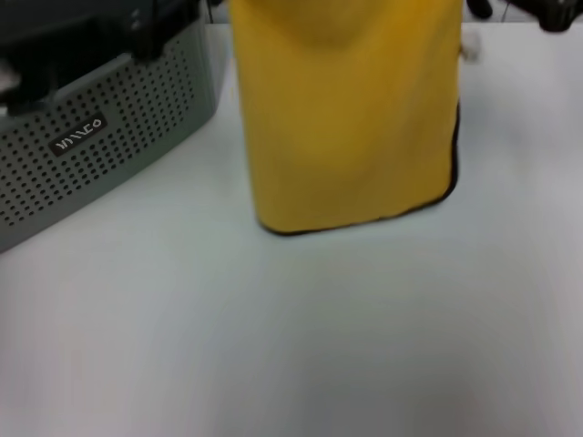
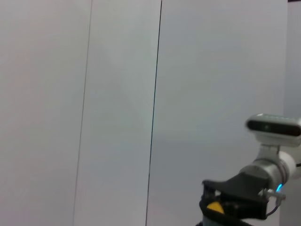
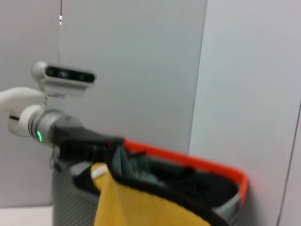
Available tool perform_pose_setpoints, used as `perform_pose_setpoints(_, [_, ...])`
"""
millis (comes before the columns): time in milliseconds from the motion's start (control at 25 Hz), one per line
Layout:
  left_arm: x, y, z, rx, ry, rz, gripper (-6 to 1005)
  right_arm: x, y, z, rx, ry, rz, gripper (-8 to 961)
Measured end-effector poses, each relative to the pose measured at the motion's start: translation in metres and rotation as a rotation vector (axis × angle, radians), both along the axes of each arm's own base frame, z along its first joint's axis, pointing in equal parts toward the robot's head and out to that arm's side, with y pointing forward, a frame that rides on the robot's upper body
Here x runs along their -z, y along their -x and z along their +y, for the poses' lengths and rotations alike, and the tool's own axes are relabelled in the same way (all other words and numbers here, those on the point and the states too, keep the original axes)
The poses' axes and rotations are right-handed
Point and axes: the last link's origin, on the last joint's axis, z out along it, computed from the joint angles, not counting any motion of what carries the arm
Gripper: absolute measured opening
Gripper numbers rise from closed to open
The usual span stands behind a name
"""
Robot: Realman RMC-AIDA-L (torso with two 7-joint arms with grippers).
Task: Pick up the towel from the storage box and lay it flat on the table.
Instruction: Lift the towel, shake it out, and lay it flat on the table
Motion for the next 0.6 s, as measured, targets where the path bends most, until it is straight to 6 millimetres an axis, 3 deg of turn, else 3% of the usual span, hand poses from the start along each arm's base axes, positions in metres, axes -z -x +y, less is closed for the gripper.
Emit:
perform_pose_setpoints(160, [-0.007, -0.013, 0.011, 0.010, -0.014, 0.023, 9, -0.006, 0.003, -0.004, -0.032, -0.003, 0.016, 94])
perform_pose_setpoints(280, [-0.013, -0.013, 0.006, 0.012, -0.011, 0.043, 9, -0.001, -0.006, -0.023, -0.054, 0.043, 0.014, 95])
perform_pose_setpoints(480, [-0.012, -0.002, -0.022, 0.049, 0.082, 0.083, 10, 0.012, -0.023, -0.063, -0.086, 0.133, 0.020, 98])
perform_pose_setpoints(600, [-0.019, 0.006, -0.048, 0.101, 0.119, 0.083, 10, 0.004, -0.019, -0.091, -0.168, 0.203, 0.072, 99])
